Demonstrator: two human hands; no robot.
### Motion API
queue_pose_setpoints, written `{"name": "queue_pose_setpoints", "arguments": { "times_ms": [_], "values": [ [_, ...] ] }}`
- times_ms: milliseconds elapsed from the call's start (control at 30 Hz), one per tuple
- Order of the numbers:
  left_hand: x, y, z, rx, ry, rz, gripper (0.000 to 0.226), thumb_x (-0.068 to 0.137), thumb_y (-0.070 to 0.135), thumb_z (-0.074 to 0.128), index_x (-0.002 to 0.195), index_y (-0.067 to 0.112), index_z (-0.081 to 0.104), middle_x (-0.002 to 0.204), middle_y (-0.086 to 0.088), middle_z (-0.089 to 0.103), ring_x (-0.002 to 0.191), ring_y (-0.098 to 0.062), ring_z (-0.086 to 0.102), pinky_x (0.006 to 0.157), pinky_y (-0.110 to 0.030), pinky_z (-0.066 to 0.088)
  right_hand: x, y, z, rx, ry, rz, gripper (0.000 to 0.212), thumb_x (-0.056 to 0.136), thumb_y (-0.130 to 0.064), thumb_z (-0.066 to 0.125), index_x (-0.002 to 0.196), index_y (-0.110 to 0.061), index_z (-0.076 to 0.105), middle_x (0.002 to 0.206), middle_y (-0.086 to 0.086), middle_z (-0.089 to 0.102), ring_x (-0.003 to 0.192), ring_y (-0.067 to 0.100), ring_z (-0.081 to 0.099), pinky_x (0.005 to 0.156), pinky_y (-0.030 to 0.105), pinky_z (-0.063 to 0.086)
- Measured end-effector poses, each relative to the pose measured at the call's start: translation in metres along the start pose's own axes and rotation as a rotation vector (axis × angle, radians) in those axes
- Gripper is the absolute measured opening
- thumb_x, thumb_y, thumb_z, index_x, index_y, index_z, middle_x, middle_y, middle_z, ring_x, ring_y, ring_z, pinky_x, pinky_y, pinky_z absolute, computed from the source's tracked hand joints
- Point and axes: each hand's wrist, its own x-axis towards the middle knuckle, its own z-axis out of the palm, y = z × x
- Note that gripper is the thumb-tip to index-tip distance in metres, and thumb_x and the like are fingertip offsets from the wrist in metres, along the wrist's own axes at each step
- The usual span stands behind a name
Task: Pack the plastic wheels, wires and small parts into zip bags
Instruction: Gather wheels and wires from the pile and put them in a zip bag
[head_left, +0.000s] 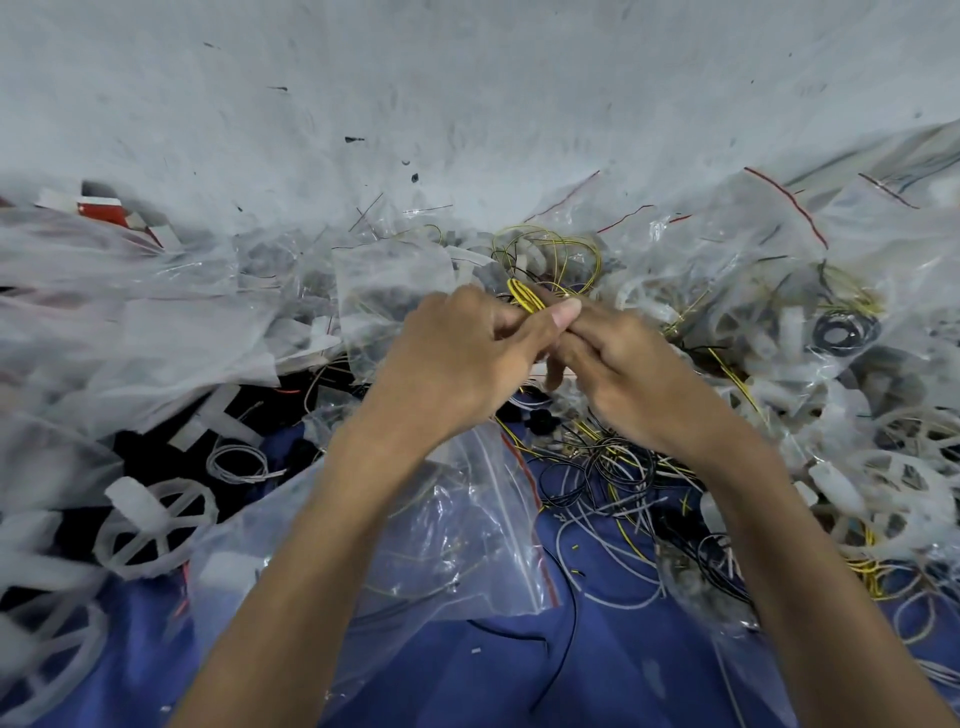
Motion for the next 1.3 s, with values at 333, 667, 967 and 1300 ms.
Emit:
{"name": "queue_pose_setpoints", "arguments": {
  "times_ms": [333, 667, 967, 1300],
  "values": [
    [-0.002, -0.036, -0.032, 0.079, -0.473, 0.067, 0.051, 0.075, 0.072, 0.044, 0.055, 0.028, 0.059, 0.067, 0.008, 0.059, 0.068, -0.011, 0.056, 0.069, -0.023, 0.035, -0.005, 0.014, -0.009, 0.360, -0.143, 0.219, 0.030, 0.090, -0.032, 0.052, 0.072, -0.016, 0.070, 0.071, 0.018, 0.065, 0.043, 0.010, 0.041, 0.048, 0.020, 0.034],
    [-0.005, -0.044, -0.050, -0.204, -0.618, 0.087, 0.029, 0.084, 0.050, 0.056, 0.072, 0.025, 0.065, 0.091, -0.006, 0.066, 0.089, -0.027, 0.060, 0.080, -0.039, 0.043, -0.011, 0.015, -0.008, 0.682, -0.334, 0.358, 0.025, 0.095, -0.024, 0.044, 0.093, -0.015, 0.067, 0.068, -0.005, 0.065, 0.054, 0.006, 0.036, 0.047, 0.013, 0.027],
    [-0.006, -0.037, -0.055, -0.307, -0.535, 0.135, 0.026, 0.082, 0.037, 0.055, 0.072, 0.013, 0.061, 0.072, -0.014, 0.059, 0.064, -0.018, 0.050, 0.061, -0.019, 0.039, -0.007, -0.011, 0.011, 0.203, -0.736, 0.228, 0.018, 0.088, -0.024, 0.062, 0.089, -0.012, 0.075, 0.048, -0.004, 0.058, 0.040, 0.001, 0.042, 0.045, 0.008, 0.029],
    [-0.010, -0.015, -0.060, -0.218, -0.515, 0.236, 0.027, 0.086, 0.037, 0.049, 0.065, 0.020, 0.050, 0.058, 0.012, 0.044, 0.053, 0.001, 0.038, 0.053, -0.009, 0.031, 0.001, -0.040, 0.051, -0.093, -0.798, 0.345, 0.024, 0.097, -0.013, 0.045, 0.118, -0.007, 0.054, 0.123, 0.012, 0.058, 0.105, 0.019, 0.055, 0.081, 0.020, 0.039]
  ]
}}
